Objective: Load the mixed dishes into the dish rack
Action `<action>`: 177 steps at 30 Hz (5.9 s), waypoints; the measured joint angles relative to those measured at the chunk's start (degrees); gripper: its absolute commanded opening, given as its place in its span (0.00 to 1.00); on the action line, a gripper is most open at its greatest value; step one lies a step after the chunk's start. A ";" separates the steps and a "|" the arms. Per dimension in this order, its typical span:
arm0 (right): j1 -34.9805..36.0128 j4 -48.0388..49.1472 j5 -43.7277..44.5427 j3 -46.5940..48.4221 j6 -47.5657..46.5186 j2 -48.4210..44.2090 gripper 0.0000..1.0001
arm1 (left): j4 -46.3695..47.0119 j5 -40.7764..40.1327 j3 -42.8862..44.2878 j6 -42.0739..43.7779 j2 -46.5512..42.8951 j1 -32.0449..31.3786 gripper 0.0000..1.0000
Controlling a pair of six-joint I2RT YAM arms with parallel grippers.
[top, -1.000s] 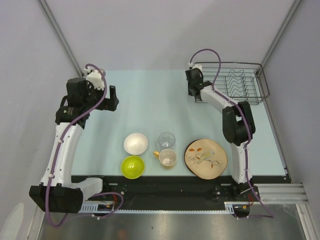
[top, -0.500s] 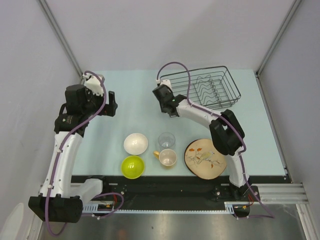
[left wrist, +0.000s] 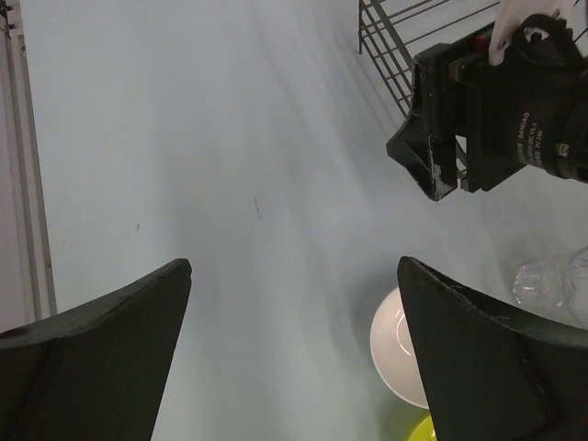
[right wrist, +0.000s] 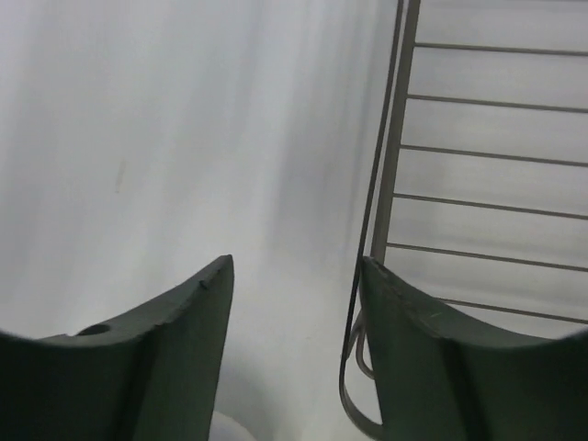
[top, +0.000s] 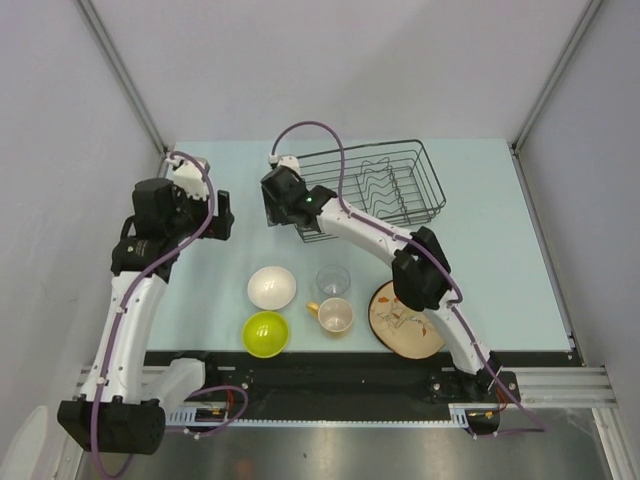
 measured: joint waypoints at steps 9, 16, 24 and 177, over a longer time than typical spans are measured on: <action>-6.23 -0.68 -3.50 -1.40 -0.79 -8.39 0.66 | 5.90 1.31 -4.76 -1.73 6.12 -0.98 0.99; -28.57 3.43 -2.97 -18.01 -3.50 -27.23 0.65 | 10.36 1.07 -0.28 -5.73 23.85 -8.70 1.00; -37.70 5.11 0.15 -28.48 -8.48 -30.25 0.65 | 13.49 -0.31 10.56 -8.37 35.74 -13.27 1.00; -19.04 54.86 -62.12 -59.91 42.91 -49.68 0.00 | 49.59 55.45 -7.89 -54.64 3.63 -4.22 1.00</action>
